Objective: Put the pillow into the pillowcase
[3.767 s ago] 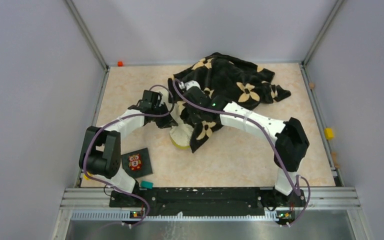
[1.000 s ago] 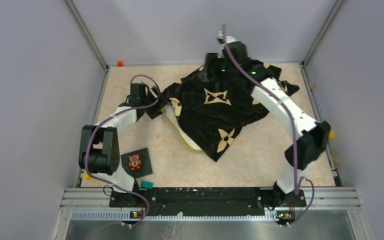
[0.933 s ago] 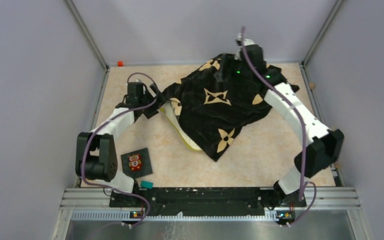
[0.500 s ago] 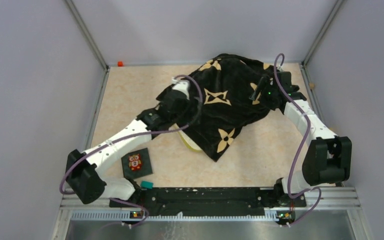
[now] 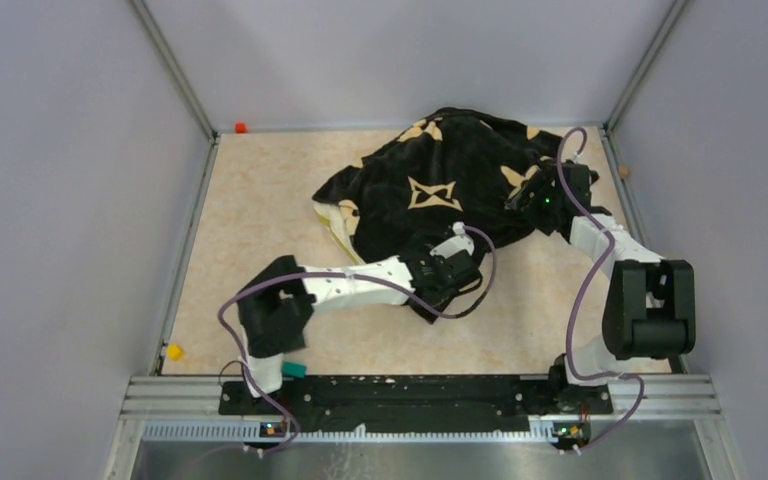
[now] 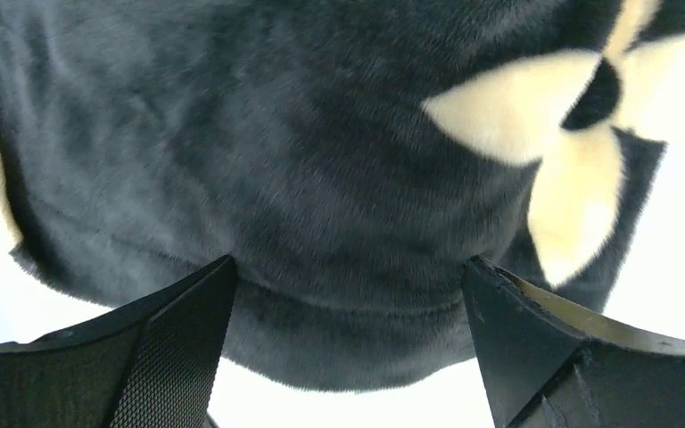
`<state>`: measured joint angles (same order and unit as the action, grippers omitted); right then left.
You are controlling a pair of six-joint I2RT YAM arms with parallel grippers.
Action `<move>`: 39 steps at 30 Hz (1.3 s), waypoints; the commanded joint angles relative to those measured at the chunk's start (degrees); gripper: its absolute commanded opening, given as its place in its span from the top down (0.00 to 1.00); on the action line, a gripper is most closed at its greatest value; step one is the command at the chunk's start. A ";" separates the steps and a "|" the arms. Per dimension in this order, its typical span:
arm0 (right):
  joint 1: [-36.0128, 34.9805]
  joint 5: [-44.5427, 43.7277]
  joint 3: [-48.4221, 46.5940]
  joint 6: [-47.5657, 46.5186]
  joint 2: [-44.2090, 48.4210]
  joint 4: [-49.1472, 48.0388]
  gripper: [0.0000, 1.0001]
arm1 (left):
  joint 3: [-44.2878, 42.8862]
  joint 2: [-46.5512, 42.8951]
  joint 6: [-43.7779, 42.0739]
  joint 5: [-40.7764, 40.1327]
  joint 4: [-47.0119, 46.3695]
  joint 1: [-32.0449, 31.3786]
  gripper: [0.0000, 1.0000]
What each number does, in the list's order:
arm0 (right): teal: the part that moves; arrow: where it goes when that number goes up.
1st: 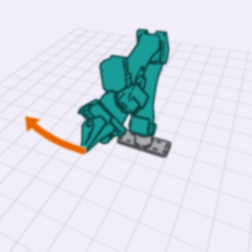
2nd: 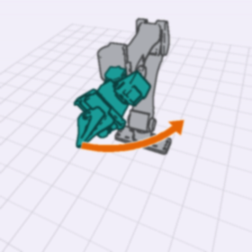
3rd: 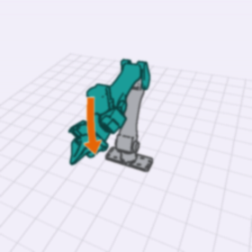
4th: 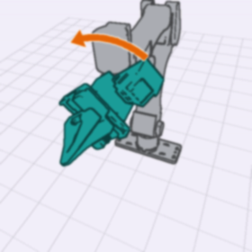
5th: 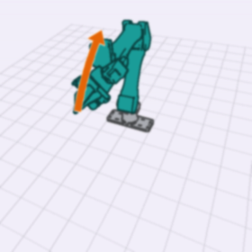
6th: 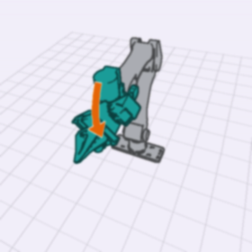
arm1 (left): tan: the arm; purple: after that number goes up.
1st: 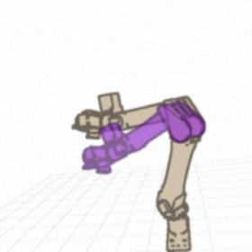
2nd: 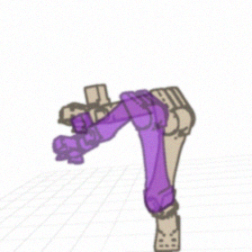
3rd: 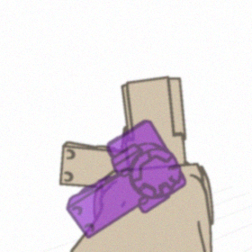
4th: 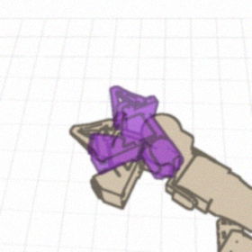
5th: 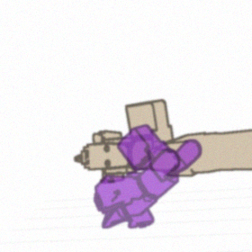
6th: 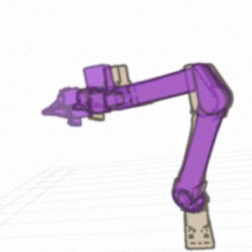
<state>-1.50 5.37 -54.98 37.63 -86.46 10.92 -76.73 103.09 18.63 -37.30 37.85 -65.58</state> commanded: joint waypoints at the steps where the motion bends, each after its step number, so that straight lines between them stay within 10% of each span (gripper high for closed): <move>1: 3.32 4.56 2.71 5.60 -3.03 -14.07 0.30 | -4.65 8.07 -1.79 -10.93 3.02 0.08 0.01; 5: 4.43 8.03 3.79 10.19 -8.57 -23.56 0.30 | -6.43 13.16 0.39 -15.00 6.16 0.86 0.06; 7: 4.44 8.52 3.88 11.84 -11.09 -27.64 0.30 | -6.68 14.32 0.91 -15.89 7.40 1.40 0.32; 10: 4.40 8.55 2.44 12.96 -14.35 -30.54 0.33 | -6.88 13.92 0.64 -16.53 8.50 1.83 0.97; 11: 4.43 8.52 1.51 13.11 -15.19 -30.59 0.35 | -7.13 13.22 0.35 -16.60 9.08 1.74 1.00; 17: 4.40 5.69 -5.91 9.04 -10.73 -19.98 1.00 | -11.01 -0.05 -13.11 -10.07 5.86 -0.35 1.00; 25: 4.31 -2.61 -16.98 0.37 6.11 1.80 1.00 | -28.29 -10.73 -26.70 3.16 4.59 -5.87 1.00; 31: 3.39 -4.54 -35.21 -6.85 10.92 19.13 1.00 | -38.72 -13.58 -17.89 18.59 5.41 -5.75 1.00; 39: -9.41 -10.60 -64.46 -15.29 -12.82 35.90 0.91 | -19.03 -17.85 11.08 66.67 -2.72 35.01 1.00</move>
<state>-4.58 -3.14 -109.75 27.40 -86.02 40.99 -107.68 86.96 14.15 4.12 44.29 -50.06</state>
